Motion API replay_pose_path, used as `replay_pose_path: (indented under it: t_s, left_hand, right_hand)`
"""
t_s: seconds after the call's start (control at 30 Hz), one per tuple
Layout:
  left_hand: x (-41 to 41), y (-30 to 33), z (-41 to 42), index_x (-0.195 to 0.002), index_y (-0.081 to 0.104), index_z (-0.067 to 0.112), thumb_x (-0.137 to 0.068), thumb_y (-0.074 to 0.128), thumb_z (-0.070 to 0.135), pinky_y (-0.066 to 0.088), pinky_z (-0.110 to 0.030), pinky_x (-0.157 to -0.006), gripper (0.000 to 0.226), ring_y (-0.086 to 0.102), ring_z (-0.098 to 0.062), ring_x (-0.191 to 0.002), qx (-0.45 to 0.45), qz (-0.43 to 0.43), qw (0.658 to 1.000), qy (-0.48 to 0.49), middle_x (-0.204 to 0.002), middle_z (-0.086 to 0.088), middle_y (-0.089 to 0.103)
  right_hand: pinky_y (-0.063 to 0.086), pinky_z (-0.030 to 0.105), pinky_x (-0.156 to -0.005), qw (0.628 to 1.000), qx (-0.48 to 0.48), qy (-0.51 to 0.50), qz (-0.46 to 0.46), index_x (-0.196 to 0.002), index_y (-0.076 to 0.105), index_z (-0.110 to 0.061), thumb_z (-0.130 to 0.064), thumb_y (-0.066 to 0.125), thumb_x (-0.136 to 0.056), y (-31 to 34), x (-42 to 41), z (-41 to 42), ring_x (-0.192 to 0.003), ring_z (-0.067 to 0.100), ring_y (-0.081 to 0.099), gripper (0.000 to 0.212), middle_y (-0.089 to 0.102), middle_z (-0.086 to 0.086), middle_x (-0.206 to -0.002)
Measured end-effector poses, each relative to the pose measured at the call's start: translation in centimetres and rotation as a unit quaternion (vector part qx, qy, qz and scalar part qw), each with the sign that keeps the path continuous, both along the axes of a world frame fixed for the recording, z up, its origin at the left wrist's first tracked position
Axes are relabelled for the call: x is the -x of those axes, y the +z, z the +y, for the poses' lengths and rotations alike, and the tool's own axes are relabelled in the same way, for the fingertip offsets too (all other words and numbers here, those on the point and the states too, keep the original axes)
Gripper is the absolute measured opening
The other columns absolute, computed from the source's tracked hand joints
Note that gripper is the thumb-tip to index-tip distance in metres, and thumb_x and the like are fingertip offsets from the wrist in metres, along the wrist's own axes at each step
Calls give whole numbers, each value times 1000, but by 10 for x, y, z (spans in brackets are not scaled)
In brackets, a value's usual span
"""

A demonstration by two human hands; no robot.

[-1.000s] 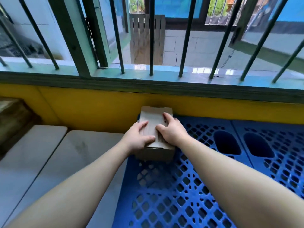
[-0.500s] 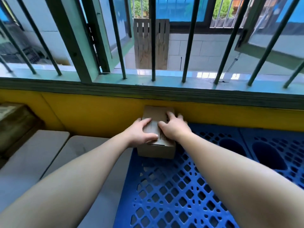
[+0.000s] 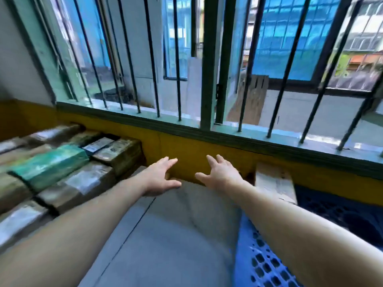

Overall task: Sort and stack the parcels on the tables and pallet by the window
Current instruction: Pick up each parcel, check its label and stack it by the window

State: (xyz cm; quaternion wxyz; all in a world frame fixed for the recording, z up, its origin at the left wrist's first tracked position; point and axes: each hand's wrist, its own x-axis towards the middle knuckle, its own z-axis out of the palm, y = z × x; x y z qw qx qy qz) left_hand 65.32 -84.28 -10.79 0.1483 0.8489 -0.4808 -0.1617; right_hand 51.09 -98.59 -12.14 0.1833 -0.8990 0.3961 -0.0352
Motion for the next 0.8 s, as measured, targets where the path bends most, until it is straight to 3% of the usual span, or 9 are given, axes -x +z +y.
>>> replay_pose_path:
  t_s: [0.2,0.4,0.57,0.8]
  left_hand:
    - [-114,28,190,-153,12,28,-89,62,43,13,-32,-117,83,9,-21,-148,-4,-48,996,70,-162,-4,3]
    - [-204,32,344,-153,7,33,-87,62,49,12,-44,-120,88,2,-25,-149,-14,-73,981,179,-162,-3,-3]
    - [-255,28,387,-153,7,36,-90,59,47,18,-40,-118,82,10,-25,-148,-23,-64,975,212,-162,4,-5]
    - [-355,7,386,-152,12,37,-87,65,43,20,-43,-118,84,11,-22,-148,-1,-40,972,233,-162,5,-1]
  right_hand:
    - [22,45,-120,994,-6,106,-33,-157,15,-31,-67,49,-90,32,-138,163,-150,30,15,84,13,6,-165]
    - [19,43,-121,968,56,245,-23,-157,12,-33,-71,47,-87,47,-259,301,-150,28,14,87,10,5,-165]
    - [12,47,-122,947,81,310,1,-157,7,-35,-69,45,-91,48,-330,348,-151,30,7,84,2,4,-166]
    - [9,45,-121,942,101,319,15,-157,6,-35,-71,40,-92,26,-437,337,-152,28,3,82,0,3,-166]
